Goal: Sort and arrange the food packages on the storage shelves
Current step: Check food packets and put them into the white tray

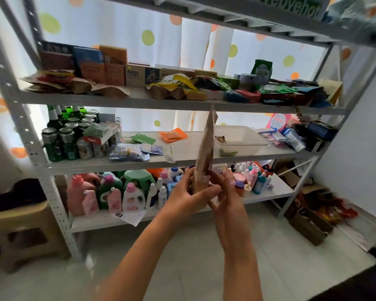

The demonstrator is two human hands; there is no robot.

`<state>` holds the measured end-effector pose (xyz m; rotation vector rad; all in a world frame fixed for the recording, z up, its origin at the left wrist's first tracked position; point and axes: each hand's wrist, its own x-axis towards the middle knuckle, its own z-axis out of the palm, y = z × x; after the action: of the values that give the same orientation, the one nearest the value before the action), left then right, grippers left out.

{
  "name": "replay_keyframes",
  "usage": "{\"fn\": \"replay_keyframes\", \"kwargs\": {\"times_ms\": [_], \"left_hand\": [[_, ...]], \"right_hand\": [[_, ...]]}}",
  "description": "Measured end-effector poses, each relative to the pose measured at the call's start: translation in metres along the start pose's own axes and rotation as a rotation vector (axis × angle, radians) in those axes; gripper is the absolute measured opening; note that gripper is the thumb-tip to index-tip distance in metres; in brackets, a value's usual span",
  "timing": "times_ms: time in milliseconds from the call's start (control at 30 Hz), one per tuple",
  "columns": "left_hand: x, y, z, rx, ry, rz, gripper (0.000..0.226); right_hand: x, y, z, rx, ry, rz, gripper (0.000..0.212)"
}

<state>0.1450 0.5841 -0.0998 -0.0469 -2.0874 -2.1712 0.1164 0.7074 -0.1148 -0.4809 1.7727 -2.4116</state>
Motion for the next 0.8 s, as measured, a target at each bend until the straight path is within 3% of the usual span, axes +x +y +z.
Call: {"fn": "replay_keyframes", "kwargs": {"times_ms": [167, 367, 800], "left_hand": [[-0.008, -0.012, -0.019, -0.212, 0.052, -0.07, 0.041], [-0.012, -0.018, -0.045, -0.306, 0.158, -0.114, 0.038], [-0.008, -0.033, -0.078, -0.101, 0.299, -0.023, 0.019]], "right_hand": [[-0.008, 0.008, -0.001, -0.001, 0.054, -0.004, 0.03], [-0.01, 0.021, 0.004, -0.048, 0.11, -0.023, 0.063], [0.008, 0.06, 0.027, 0.054, 0.168, 0.029, 0.062]]}}
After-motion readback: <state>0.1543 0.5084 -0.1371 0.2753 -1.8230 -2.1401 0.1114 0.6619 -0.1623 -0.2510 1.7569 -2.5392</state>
